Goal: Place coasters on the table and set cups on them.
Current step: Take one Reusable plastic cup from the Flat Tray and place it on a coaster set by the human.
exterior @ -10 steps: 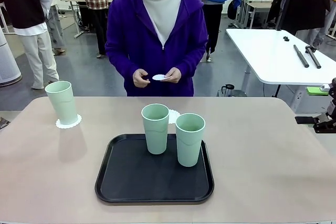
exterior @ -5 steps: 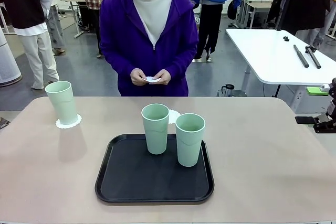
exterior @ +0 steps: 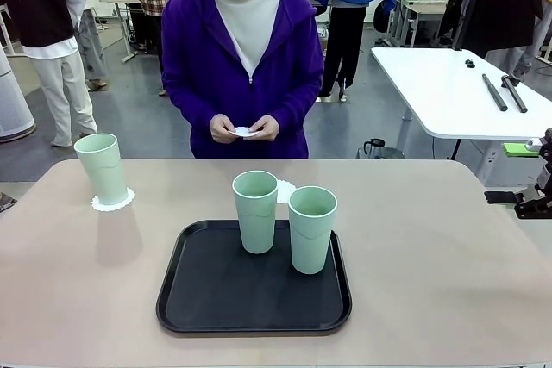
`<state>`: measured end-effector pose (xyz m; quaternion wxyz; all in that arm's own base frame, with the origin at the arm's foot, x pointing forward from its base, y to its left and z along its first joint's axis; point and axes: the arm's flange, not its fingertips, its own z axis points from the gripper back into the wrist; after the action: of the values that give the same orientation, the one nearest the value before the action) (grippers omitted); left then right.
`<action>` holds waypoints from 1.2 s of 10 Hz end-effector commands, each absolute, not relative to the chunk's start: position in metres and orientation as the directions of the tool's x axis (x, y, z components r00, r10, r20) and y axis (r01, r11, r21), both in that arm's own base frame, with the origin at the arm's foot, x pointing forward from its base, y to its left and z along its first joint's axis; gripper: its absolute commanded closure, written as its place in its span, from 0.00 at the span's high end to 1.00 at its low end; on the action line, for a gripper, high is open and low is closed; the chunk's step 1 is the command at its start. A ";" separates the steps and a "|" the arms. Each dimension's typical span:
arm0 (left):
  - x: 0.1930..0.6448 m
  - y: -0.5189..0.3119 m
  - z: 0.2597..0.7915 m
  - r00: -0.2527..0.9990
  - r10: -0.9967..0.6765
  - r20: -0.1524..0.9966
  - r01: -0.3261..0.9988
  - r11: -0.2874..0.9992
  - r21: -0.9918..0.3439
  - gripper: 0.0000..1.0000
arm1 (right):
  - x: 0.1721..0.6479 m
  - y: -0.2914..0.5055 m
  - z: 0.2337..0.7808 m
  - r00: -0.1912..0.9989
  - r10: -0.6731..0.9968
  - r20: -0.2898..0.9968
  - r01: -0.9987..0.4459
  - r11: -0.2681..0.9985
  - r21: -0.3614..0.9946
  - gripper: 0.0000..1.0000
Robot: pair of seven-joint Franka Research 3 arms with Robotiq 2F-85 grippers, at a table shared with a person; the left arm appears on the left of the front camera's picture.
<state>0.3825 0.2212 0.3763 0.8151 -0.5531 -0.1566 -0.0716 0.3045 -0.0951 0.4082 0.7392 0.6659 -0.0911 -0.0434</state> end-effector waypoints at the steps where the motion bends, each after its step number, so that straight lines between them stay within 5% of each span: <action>1: 0.376 0.162 0.434 0.849 -0.093 0.519 0.478 0.553 -0.683 1.00 | 0.306 -0.095 0.408 0.979 -0.184 0.090 -0.073 0.102 0.992 1.00; 6: 0.365 -0.009 0.515 0.557 -0.691 0.461 0.807 0.581 -0.104 1.00 | 0.306 -0.095 0.408 0.979 -0.184 0.090 -0.073 0.102 0.992 1.00; 12: 0.433 -0.117 0.493 0.458 -0.842 0.284 0.888 0.444 -0.116 1.00 | 0.306 -0.095 0.408 0.979 -0.184 0.090 -0.073 0.102 0.992 1.00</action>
<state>0.4118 -0.1120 0.4906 0.8380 -0.1341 -0.1080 -0.5178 0.3046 -0.0946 0.4084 0.7394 0.6657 -0.0907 -0.0428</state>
